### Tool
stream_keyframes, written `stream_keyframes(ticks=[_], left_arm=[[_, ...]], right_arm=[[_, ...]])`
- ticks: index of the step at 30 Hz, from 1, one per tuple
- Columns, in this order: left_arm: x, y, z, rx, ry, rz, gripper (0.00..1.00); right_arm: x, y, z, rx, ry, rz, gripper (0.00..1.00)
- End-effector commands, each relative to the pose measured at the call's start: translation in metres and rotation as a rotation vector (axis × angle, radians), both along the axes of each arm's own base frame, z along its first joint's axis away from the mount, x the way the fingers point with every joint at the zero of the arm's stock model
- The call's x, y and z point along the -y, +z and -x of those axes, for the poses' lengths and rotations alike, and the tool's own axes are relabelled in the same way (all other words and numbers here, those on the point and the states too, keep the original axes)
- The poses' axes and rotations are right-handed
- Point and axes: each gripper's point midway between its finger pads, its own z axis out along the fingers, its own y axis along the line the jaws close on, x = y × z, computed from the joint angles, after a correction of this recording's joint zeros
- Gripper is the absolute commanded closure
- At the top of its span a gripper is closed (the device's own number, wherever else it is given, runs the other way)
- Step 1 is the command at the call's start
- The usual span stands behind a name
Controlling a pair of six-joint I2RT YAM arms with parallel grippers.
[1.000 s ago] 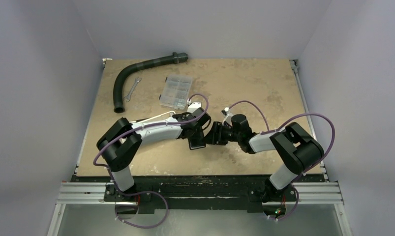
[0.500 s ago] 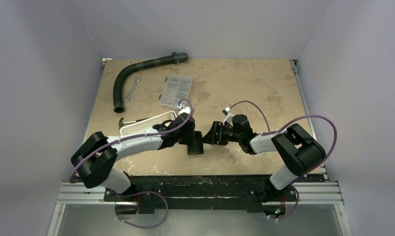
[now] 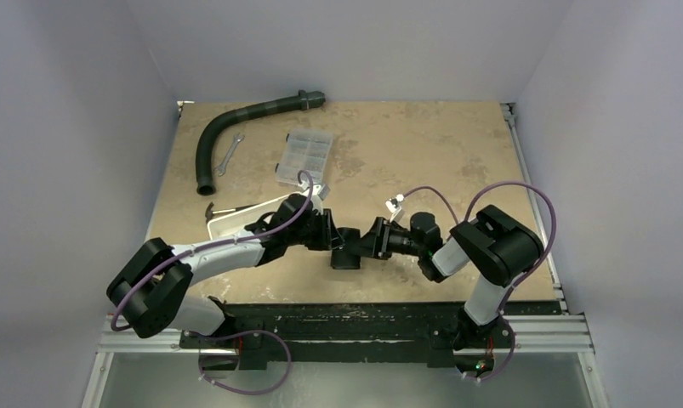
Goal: Put the credit cards into the card holder
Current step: Pick up the card holder from the center of the board.
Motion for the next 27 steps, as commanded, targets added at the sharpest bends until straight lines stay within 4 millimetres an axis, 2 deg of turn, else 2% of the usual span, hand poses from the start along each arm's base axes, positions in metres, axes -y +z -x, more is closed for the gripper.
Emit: stream_keyframes(ticks=[1,3,5,6,9,11,12,13,17,20,22,25,27], left_arm=[[0.03,0.044,-0.004,0.087,-0.089,0.196,0.98],[0.032,0.047,-0.002,0.096,-0.106,0.215,0.97],[0.032,0.047,-0.002,0.098,-0.116,0.202,0.93],[0.028,0.041,-0.005,0.094,-0.103,0.156,0.85],[0.005,0.032,-0.019,0.102,-0.023,-0.018,0.51],[-0.004,0.032,-0.019,0.101,-0.014,-0.084,0.41],[-0.004,0.036,-0.019,0.111,-0.015,-0.097,0.4],[0.0,0.04,-0.016,0.122,-0.02,-0.108,0.4],[0.016,0.046,-0.011,0.139,-0.007,-0.151,0.49],[0.017,0.048,-0.017,0.152,0.063,-0.151,0.59],[0.02,0.054,-0.022,0.166,0.086,-0.131,0.61],[0.025,0.064,-0.024,0.187,0.094,-0.12,0.45],[0.027,0.068,-0.025,0.194,0.096,-0.112,0.39]], right_arm=[[-0.008,0.048,0.009,0.109,0.06,-0.189,0.44],[-0.007,0.05,0.01,0.12,0.055,-0.195,0.57],[-0.003,0.058,0.013,0.147,0.051,-0.218,0.87],[0.002,0.06,0.01,0.157,0.029,-0.212,0.99],[0.01,0.046,-0.003,0.161,-0.044,-0.094,1.0],[0.021,0.035,-0.016,0.173,-0.113,0.039,1.0],[0.029,0.023,-0.018,0.14,-0.143,0.127,1.0],[0.032,0.025,-0.022,0.156,-0.165,0.17,1.0],[0.045,0.044,-0.034,0.204,-0.254,0.264,1.0],[0.045,0.057,-0.036,0.236,-0.283,0.295,1.0],[0.043,0.063,-0.036,0.255,-0.295,0.313,1.0],[0.042,0.064,-0.035,0.263,-0.298,0.342,1.0],[0.04,0.064,-0.034,0.265,-0.292,0.345,1.0]])
